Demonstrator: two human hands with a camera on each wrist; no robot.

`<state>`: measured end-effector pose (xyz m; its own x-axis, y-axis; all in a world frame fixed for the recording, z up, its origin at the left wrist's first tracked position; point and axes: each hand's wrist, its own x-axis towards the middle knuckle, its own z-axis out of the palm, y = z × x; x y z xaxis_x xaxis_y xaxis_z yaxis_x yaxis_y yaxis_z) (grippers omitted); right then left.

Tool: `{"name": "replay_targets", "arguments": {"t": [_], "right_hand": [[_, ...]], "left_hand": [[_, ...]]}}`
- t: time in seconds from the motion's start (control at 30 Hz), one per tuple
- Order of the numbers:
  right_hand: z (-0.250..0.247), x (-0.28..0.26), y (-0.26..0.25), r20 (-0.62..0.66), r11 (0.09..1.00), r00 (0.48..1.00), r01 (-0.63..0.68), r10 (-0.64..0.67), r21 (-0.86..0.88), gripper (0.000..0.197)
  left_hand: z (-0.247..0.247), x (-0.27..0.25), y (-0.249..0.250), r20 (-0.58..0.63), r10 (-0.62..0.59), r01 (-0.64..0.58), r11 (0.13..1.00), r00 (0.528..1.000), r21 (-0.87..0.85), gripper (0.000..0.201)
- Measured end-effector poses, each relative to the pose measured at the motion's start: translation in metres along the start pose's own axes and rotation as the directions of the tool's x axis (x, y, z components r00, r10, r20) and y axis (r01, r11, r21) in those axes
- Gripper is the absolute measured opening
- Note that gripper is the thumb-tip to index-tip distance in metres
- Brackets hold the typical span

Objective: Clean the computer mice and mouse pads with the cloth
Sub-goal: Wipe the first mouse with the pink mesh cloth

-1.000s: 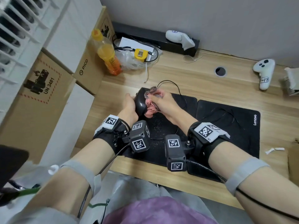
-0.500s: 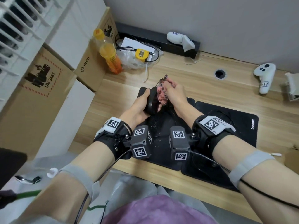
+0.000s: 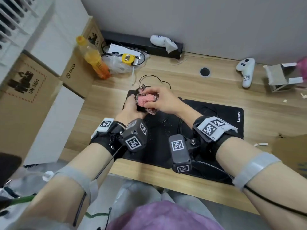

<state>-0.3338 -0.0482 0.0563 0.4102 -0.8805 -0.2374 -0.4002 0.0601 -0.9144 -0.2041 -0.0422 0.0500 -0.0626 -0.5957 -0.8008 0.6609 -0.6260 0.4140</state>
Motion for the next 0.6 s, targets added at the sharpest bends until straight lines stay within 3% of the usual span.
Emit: {"name": "replay_targets", "arguments": {"t": [0.07, 0.13, 0.2, 0.27, 0.37, 0.43, 0.5, 0.6], "right_hand": [[-0.004, 0.0, 0.007, -0.149, 0.997, 0.987, -0.066, 0.06, -0.038, 0.04], [-0.01, -0.001, 0.014, -0.31, 0.989, 0.941, -0.148, 0.134, -0.024, 0.038], [-0.015, -0.004, 0.015, -0.382, 0.981, 0.904, -0.187, 0.194, 0.056, 0.036], [-0.013, -0.009, 0.009, -0.349, 0.986, 0.922, -0.141, 0.165, 0.092, 0.034], [-0.008, -0.023, -0.003, -0.143, 0.999, 0.989, -0.032, 0.037, 0.037, 0.033], [-0.011, -0.036, -0.002, -0.038, 1.0, 0.999, 0.007, -0.007, 0.008, 0.032], [-0.017, -0.041, 0.006, -0.062, 1.0, 0.998, -0.011, 0.01, -0.011, 0.032], [-0.026, -0.036, 0.013, -0.235, 0.994, 0.966, -0.098, 0.106, 0.043, 0.028]], "left_hand": [[0.005, -0.005, -0.012, 0.023, -0.015, 0.013, 0.996, 1.0, 0.086, 0.042], [0.009, -0.012, -0.022, 0.01, -0.024, 0.022, 0.985, 1.0, 0.171, 0.04], [0.016, -0.018, -0.025, 0.02, -0.014, 0.01, 0.982, 1.0, 0.191, 0.038], [0.021, -0.023, -0.024, 0.023, 0.011, -0.015, 0.983, 1.0, 0.183, 0.038], [0.022, -0.023, -0.016, -0.027, 0.007, -0.005, 0.995, 1.0, 0.1, 0.038], [0.021, -0.024, -0.015, -0.055, -0.013, 0.017, 0.998, 0.998, 0.064, 0.043], [0.02, -0.024, -0.018, -0.012, -0.02, 0.022, 0.975, 1.0, 0.223, 0.05], [0.019, -0.028, -0.028, 0.109, -0.006, -0.032, 0.936, 0.994, 0.35, 0.054]]}}
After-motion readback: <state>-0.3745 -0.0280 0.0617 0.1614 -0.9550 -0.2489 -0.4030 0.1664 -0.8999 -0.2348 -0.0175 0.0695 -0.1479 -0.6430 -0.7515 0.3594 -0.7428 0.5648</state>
